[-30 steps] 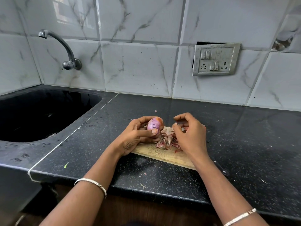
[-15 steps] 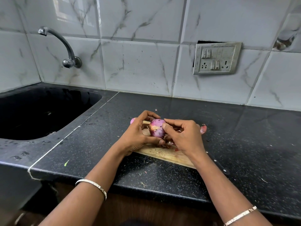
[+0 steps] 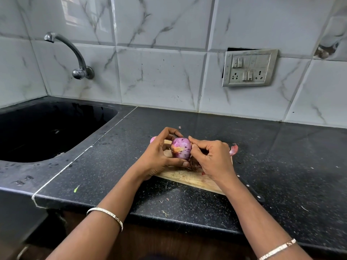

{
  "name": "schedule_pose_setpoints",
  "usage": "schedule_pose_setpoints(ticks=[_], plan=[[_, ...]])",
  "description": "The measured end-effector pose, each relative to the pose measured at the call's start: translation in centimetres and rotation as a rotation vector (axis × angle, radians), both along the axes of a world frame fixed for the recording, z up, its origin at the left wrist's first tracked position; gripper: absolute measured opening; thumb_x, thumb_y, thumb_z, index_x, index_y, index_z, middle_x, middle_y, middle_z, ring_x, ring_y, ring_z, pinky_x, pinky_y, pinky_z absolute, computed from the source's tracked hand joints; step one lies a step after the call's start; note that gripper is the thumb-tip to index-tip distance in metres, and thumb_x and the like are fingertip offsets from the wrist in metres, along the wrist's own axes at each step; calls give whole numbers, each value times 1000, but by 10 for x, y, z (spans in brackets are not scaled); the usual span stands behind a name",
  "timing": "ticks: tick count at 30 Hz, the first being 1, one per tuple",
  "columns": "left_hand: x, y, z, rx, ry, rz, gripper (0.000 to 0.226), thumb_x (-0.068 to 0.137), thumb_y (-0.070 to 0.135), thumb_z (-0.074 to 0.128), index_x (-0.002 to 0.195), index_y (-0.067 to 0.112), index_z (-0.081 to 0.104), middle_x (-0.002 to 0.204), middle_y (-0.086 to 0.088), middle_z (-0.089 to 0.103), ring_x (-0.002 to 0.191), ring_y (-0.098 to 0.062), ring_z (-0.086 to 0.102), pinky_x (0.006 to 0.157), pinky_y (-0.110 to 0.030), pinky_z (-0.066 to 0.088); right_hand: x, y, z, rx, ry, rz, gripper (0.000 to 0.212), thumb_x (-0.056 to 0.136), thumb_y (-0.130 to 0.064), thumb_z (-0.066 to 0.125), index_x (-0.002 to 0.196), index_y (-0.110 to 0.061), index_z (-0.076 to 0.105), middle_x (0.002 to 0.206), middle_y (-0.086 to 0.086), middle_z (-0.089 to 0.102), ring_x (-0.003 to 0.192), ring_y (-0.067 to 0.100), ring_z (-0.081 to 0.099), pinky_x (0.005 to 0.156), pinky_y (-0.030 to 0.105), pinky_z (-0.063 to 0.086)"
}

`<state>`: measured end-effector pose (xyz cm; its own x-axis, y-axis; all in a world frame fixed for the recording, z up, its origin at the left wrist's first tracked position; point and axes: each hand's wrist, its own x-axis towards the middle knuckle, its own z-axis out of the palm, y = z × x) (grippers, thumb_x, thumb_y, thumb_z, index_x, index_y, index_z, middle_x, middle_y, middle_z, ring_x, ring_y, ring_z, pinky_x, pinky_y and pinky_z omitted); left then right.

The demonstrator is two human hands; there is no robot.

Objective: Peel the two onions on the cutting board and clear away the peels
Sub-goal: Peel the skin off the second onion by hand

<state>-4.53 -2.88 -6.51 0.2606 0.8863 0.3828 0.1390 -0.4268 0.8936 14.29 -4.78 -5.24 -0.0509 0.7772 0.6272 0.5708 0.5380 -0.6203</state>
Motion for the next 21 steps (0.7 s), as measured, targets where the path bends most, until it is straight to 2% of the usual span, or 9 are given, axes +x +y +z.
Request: schedule_pose_setpoints(ticks=[2,5,8,10,13,16,19,21], plan=[[-1,0,0,-13,-8,-3,74,61,4,97,120,20,55,121,-9,58,95,-13,67,81,-28,59,0,0,0,3,-7,-10,24,88,-4,69,111,-8,76,104,5,76,90,-17,61,73,-1,43],[-1,-2,2,-40,-34,-13,74,62,-2,94,121,16,54,121,-9,57,92,-10,68,77,-25,58,-1,1,0,19,13,-28,23,89,-5,69,109,-11,78,103,2,77,99,-12,60,81,0,45],[0,-2,3,-71,-60,-30,72,64,-7,91,123,12,54,120,-8,57,89,-7,69,75,-22,56,-1,0,1,42,25,-50,22,88,-6,69,106,-13,80,97,-4,78,91,-11,65,78,2,47],[-1,-2,2,-88,-80,-46,73,63,-5,92,123,14,56,120,-7,59,92,-10,70,78,-26,57,-1,1,1,42,47,-58,21,88,-6,69,104,-14,80,90,-7,78,83,-12,66,73,3,47],[-5,-1,1,-110,-123,-65,73,59,2,92,122,17,58,120,-5,63,99,-16,71,82,-30,58,-1,1,2,19,91,-80,20,88,-7,69,102,-17,81,82,-14,75,78,-3,69,71,10,52],[-5,0,1,-147,-184,-104,73,62,0,88,126,17,57,123,-11,65,100,-22,71,83,-35,58,0,2,3,14,132,-100,19,88,-8,70,98,-20,80,80,-15,75,75,0,70,73,18,56],[-6,0,1,-222,-256,-149,73,66,-2,83,130,16,55,124,-18,67,100,-30,71,87,-46,60,2,2,2,-12,201,-99,18,89,-8,69,98,-20,80,80,-12,76,72,4,73,72,33,61],[-7,0,2,-257,-278,-172,73,68,-2,81,133,15,53,122,-21,68,99,-31,71,89,-47,60,3,2,2,-6,181,-122,17,88,-9,70,96,-20,80,82,-12,75,74,3,71,75,32,61]])
